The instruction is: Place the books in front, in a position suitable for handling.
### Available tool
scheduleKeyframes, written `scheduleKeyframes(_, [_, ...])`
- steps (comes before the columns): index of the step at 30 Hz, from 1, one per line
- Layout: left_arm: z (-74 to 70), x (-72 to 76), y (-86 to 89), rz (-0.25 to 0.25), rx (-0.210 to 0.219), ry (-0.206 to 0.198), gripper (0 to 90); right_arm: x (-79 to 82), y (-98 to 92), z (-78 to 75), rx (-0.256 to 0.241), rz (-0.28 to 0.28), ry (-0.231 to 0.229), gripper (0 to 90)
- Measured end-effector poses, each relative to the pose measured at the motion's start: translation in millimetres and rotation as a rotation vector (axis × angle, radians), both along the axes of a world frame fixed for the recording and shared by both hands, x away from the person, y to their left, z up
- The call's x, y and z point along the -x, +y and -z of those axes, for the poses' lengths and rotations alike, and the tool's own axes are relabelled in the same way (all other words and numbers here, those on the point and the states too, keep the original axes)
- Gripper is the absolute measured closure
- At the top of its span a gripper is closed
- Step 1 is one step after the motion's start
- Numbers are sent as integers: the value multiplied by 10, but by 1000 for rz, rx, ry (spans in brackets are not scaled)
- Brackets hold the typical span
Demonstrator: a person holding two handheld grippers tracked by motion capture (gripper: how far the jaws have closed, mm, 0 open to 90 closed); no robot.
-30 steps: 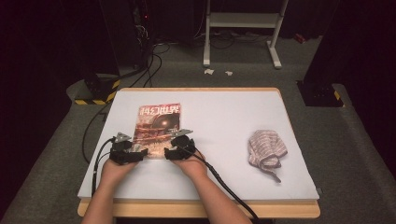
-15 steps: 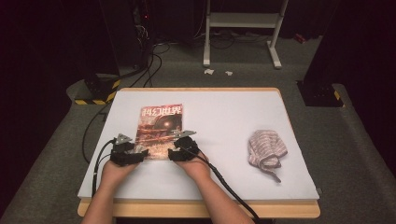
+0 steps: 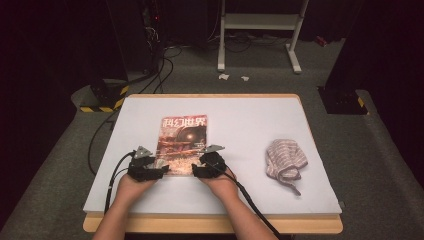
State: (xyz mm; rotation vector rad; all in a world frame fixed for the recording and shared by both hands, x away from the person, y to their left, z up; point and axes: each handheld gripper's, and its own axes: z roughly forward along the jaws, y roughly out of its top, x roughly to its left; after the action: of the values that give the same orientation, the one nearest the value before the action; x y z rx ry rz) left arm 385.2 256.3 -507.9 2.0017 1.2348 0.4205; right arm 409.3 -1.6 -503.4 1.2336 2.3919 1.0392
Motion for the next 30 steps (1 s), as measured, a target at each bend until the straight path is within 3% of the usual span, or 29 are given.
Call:
scheduleKeyframes(13, [-13,170,-348,110,-10,4,277,265,-427,-6,4,31,-12,362])
scheduleKeyframes(24, [-10,293,-567,165,-3,2,277,434,-709,1,-4,29,-24,363])
scheduleKeyframes(30, [-16,360,-737,197,-6,3,278,539,-890,7,9,24,-56,363])
